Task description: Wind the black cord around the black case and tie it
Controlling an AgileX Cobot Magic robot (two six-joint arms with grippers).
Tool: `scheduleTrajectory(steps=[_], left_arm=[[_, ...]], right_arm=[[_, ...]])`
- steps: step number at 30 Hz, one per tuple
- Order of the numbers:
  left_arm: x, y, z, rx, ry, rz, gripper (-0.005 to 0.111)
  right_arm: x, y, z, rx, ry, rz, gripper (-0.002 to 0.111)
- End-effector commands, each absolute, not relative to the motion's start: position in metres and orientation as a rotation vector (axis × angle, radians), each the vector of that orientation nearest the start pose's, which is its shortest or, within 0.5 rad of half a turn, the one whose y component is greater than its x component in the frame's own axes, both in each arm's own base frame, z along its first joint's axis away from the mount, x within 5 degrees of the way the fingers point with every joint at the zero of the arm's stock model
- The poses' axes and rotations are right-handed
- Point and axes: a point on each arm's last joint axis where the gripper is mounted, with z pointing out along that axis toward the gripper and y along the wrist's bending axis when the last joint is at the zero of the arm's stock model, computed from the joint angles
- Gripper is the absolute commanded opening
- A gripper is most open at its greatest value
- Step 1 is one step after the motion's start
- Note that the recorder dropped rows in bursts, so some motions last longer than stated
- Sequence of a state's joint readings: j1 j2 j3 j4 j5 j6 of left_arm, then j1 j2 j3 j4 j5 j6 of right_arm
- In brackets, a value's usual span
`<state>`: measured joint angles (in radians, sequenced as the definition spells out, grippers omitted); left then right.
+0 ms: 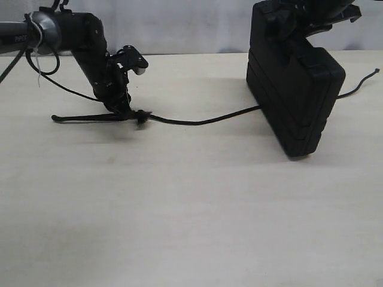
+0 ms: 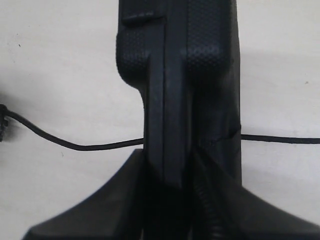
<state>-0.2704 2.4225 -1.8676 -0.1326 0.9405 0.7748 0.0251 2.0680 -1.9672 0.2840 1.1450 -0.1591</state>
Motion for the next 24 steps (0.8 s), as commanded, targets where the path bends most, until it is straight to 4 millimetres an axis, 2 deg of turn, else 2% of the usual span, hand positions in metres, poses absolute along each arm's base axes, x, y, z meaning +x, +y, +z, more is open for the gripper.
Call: scheduleTrajectory(steps=[1,3,5,7,10,12,14,17,21,24], left_arm=[[0.448,-0.143,0.069,1.346,2.833,-0.196,0.000],[0.444,-0.139,0.069,1.216,2.955,-0.228,0.000],[0.436,-0.136,0.071,1.127,3.085,-0.338,0.000],[0.436,-0.140,0.073,0.954,3.119,-0.473,0.000],[0.436,-0.156,0.081,0.805,3.064,-0.781,0.000],[0.435,-0.174,0.088,0.806,2.946,-1.009,0.001],[0.434,-0.186,0.094,0.842,2.842,-1.135,0.007],[0.432,-0.192,0.099,0.913,2.808,-1.122,0.022],[0.432,-0.186,0.100,1.011,2.827,-0.960,0.044],[0.435,-0.181,0.106,1.077,2.805,-0.873,0.055]], right_arm=[[0.454,0.030,0.265,-0.196,2.817,0.282,0.004],[0.454,0.029,0.265,-0.194,2.817,0.278,0.004],[0.455,0.028,0.265,-0.191,2.815,0.277,0.004],[0.455,0.028,0.265,-0.198,2.810,0.275,0.004],[0.455,0.028,0.265,-0.199,2.808,0.274,0.004],[0.455,0.028,0.265,-0.204,2.812,0.275,0.004],[0.455,0.028,0.265,-0.210,2.811,0.274,0.004],[0.455,0.028,0.265,-0.208,2.807,0.273,0.004],[0.456,0.020,0.265,-0.184,2.806,0.268,0.004],[0.456,0.014,0.265,-0.165,2.806,0.268,0.004]])
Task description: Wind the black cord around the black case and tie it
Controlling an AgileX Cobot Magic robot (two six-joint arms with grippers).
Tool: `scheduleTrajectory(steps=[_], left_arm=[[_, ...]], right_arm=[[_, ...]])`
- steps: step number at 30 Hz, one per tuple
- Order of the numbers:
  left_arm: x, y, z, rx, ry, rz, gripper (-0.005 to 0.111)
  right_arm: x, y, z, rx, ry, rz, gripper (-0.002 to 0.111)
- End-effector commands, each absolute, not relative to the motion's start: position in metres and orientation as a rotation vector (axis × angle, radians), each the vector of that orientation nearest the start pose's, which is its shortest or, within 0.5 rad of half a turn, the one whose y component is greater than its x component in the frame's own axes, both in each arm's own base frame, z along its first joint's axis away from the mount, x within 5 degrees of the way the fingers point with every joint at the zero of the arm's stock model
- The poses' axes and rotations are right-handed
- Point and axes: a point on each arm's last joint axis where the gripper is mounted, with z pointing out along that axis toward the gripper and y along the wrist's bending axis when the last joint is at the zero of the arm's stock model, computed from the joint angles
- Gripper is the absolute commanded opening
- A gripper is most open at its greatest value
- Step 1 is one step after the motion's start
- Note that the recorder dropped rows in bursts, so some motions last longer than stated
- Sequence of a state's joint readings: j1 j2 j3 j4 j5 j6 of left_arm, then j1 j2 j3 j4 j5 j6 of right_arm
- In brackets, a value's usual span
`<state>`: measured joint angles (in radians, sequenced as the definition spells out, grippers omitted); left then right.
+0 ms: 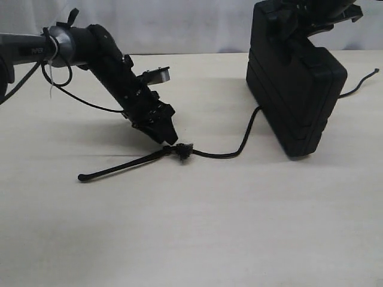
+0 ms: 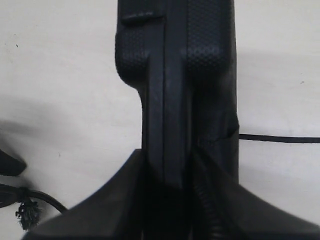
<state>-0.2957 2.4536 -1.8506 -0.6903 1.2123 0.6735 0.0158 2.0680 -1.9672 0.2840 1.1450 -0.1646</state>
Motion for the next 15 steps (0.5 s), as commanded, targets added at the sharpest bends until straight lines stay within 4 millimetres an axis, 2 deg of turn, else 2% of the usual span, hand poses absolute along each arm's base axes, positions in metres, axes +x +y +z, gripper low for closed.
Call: scheduleTrajectory(steps=[1,4,9,15], left_arm=[[0.435,-0.180,0.107,1.124,2.791,-0.846,0.056],[0.433,-0.178,0.116,1.322,2.706,-0.764,0.057],[0.423,-0.201,0.120,1.604,2.531,-0.719,0.057],[0.410,-0.229,0.112,1.839,2.457,-0.410,0.057]], right_arm=[[0.456,0.013,0.265,-0.162,2.806,0.268,0.004],[0.456,0.012,0.265,-0.159,2.806,0.267,0.004],[0.456,0.012,0.265,-0.159,2.806,0.270,0.004],[0.456,0.012,0.265,-0.159,2.806,0.270,0.004]])
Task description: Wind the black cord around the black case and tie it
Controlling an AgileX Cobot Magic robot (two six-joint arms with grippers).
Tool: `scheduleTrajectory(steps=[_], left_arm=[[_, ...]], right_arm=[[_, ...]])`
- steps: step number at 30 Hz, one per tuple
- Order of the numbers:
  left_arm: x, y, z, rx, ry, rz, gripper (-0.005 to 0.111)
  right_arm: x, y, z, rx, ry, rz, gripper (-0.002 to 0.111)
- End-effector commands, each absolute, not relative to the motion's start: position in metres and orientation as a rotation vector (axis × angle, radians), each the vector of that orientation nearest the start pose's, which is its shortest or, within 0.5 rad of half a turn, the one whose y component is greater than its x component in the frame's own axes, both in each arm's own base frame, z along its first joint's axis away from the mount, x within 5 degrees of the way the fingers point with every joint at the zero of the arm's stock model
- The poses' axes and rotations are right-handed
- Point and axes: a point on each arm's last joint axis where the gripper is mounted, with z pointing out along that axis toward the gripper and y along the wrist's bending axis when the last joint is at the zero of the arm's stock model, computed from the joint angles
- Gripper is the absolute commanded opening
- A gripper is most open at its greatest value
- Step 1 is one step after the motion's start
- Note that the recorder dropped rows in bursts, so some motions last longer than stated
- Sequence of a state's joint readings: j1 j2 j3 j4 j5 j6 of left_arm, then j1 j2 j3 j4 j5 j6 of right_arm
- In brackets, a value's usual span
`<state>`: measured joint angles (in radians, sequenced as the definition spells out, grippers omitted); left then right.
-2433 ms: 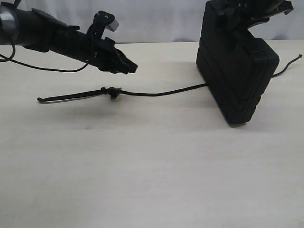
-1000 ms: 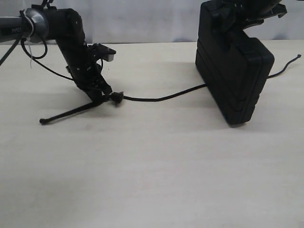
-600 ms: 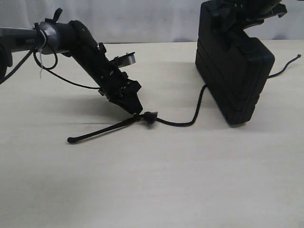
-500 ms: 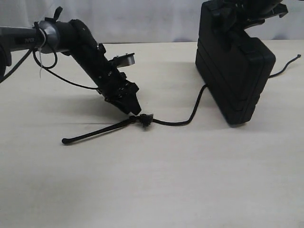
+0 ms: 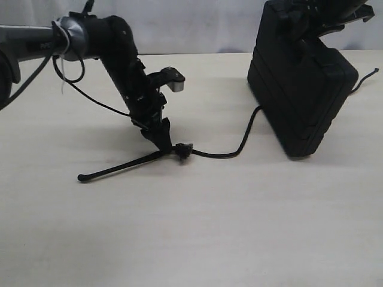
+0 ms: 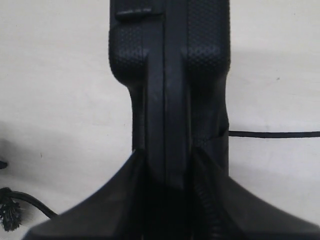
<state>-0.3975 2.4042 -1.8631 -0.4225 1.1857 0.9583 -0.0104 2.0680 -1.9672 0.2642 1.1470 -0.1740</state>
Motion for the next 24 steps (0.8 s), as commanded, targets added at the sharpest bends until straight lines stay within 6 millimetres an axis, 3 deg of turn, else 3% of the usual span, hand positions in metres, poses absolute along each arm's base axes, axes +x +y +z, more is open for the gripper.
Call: scheduleTrajectory(steps=[1,5,11,14,16,21,24], left_arm=[[0.409,-0.232,0.111,1.859,2.453,-0.361,0.057],[0.406,-0.243,0.108,1.827,2.464,-0.234,0.051],[0.406,-0.249,0.107,1.546,2.637,-0.148,0.001],[0.415,-0.248,0.108,1.228,2.726,-0.161,0.000],[0.428,-0.242,0.109,0.908,2.757,-0.202,0.000],[0.448,-0.235,0.119,0.247,2.775,-0.693,0.000],[0.449,-0.237,0.123,0.043,2.786,-0.938,0.000]], right_arm=[[0.456,0.012,0.265,-0.159,2.806,0.270,0.004],[0.456,0.012,0.265,-0.159,2.806,0.270,0.004],[0.456,0.012,0.265,-0.159,2.808,0.270,0.004],[0.456,0.013,0.265,-0.158,2.807,0.274,0.004],[0.456,0.013,0.265,-0.164,2.808,0.279,0.004],[0.455,0.015,0.265,-0.167,2.805,0.309,0.004],[0.456,0.015,0.265,-0.166,2.802,0.308,0.004]])
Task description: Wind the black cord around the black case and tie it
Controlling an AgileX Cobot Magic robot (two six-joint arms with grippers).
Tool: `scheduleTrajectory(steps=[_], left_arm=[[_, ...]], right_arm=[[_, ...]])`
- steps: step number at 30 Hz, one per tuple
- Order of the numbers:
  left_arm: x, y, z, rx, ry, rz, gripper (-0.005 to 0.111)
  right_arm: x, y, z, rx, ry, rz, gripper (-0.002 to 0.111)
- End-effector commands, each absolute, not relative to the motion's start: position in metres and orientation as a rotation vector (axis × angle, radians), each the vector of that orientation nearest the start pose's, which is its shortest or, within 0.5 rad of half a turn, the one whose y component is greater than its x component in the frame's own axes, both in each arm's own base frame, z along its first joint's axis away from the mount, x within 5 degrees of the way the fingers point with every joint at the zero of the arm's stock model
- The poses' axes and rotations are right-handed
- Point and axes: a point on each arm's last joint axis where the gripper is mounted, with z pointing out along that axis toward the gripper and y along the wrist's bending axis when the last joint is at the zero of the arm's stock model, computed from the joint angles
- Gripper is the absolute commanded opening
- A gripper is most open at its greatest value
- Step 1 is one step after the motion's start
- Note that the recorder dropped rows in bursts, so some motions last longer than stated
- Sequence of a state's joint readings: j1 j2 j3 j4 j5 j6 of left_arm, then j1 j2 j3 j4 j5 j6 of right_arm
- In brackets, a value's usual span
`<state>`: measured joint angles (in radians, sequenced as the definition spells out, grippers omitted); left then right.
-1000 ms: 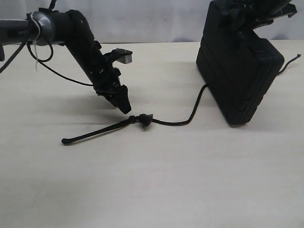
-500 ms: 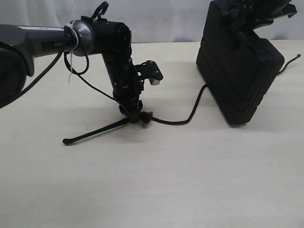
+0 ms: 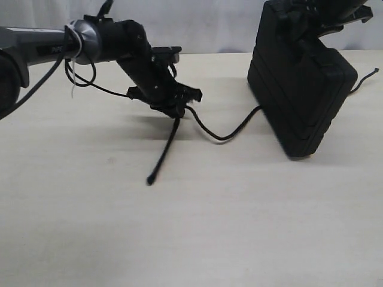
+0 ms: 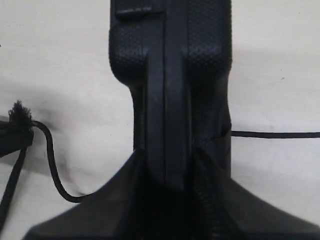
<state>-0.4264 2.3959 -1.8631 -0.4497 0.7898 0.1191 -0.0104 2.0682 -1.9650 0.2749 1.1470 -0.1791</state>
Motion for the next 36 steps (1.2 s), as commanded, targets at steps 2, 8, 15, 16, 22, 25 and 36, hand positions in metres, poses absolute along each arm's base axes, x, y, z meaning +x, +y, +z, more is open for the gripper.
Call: scheduleTrajectory(steps=[2,8,15,16,22,25,36], left_arm=[[0.448,-0.237,0.122,0.067,2.794,-0.964,0.002],[0.436,-0.237,0.121,0.376,2.843,-0.970,0.034],[0.429,-0.214,0.120,0.967,2.918,-0.558,0.055],[0.432,-0.209,0.123,1.023,2.913,-0.457,0.055],[0.447,-0.204,0.150,1.399,2.686,-0.255,0.055],[0.447,-0.210,0.156,1.640,2.476,-0.316,0.055],[0.429,-0.227,0.139,2.623,1.230,-0.294,0.055]], right_arm=[[0.456,0.015,0.265,-0.166,2.802,0.308,0.004],[0.455,0.015,0.265,-0.168,2.808,0.309,0.004],[0.455,0.015,0.265,-0.168,2.810,0.310,0.004],[0.455,0.015,0.265,-0.168,2.810,0.310,0.004],[0.455,0.015,0.265,-0.174,2.809,0.309,0.004],[0.455,0.015,0.265,-0.177,2.809,0.309,0.004],[0.455,0.015,0.265,-0.180,2.810,0.309,0.004]])
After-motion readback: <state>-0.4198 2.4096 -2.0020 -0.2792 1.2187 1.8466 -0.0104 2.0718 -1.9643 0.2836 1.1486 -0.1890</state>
